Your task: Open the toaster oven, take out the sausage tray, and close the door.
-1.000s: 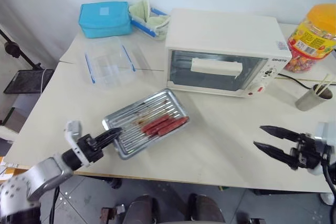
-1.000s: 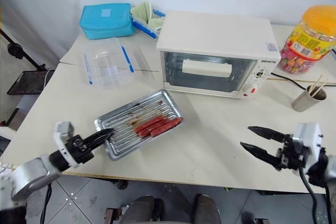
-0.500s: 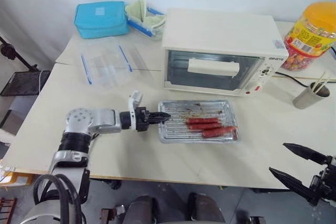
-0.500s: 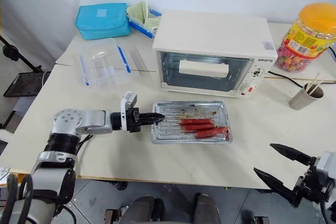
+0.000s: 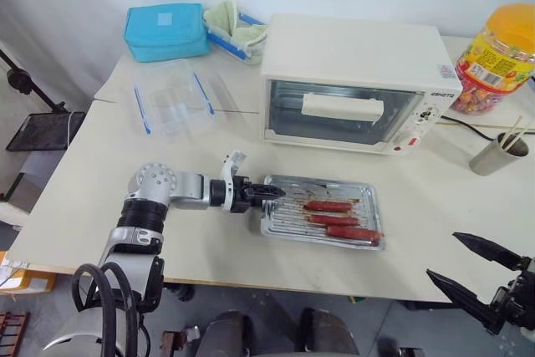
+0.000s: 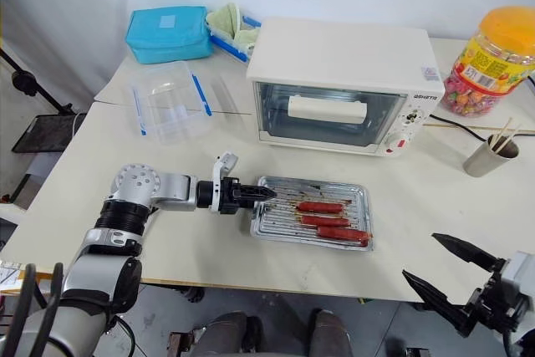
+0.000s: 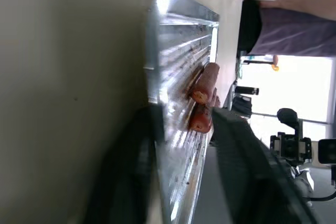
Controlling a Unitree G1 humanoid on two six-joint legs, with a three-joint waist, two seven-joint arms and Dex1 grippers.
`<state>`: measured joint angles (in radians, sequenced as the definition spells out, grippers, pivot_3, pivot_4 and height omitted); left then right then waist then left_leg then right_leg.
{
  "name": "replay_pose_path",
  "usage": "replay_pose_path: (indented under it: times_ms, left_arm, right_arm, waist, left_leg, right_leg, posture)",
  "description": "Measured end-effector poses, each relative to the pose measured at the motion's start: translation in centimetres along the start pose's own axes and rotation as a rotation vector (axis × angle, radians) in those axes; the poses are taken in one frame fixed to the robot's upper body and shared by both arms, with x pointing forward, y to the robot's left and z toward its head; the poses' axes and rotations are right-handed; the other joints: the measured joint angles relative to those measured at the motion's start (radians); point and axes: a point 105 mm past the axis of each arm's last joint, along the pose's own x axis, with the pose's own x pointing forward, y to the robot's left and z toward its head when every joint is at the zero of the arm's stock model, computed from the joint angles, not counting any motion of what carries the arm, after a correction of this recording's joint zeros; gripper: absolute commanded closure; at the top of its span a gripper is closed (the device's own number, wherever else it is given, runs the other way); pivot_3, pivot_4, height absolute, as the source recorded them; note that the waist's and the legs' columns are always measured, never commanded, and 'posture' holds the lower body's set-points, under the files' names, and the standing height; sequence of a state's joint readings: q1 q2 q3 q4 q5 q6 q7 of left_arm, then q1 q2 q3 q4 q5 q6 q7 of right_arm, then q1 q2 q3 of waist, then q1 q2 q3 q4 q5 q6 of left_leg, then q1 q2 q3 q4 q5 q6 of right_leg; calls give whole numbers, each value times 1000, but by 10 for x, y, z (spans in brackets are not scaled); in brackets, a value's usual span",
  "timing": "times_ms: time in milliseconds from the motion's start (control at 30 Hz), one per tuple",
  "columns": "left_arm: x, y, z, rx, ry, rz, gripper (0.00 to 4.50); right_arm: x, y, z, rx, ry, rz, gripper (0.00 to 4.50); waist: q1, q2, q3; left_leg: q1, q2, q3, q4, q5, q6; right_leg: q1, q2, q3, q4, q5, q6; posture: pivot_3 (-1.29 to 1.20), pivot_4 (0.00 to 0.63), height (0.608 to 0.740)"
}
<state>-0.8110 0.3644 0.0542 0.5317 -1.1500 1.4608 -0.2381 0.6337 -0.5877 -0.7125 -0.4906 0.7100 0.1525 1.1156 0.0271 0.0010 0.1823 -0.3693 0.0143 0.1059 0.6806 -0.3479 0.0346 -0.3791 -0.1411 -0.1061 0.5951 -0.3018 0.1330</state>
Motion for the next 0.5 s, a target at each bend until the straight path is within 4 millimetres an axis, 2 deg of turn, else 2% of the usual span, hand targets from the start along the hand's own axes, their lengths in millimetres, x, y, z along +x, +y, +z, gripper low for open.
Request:
replay_pose_path:
  times_ms: [133,200,367,500]
  left_arm:
    - [-17,0,2,101,-92,7,711]
    - [-37,3,-2,220,-136,45,126]
    - [-101,14,-16,618,-224,131,28]
    - [-128,15,-35,940,-165,107,28]
  right_arm:
    - [4,-4,1,-11,-12,6,0]
    - [8,-5,1,-15,-16,25,0]
    - [13,-12,1,-25,-14,62,0]
    - [16,-19,-1,-31,-9,98,0]
  waist:
    - [-6,0,0]
    - [-12,0,0]
    - [-25,1,-1]
    - [-12,2,-1]
  left_leg:
    - [0,1,0,0,0,0]
    - [0,2,2,0,0,-1]
    - [0,2,5,-1,-3,-7]
    - [-2,0,6,-2,-5,-6]
  right_leg:
    - [0,0,0,0,0,0]
    - [-1,1,1,0,0,-1]
    - [-6,0,3,-1,-2,-3]
    - [-9,-8,2,-1,-2,-4]
  posture:
    - [0,150,740]
    - [0,150,740]
    - [0,150,740]
    - [0,150,740]
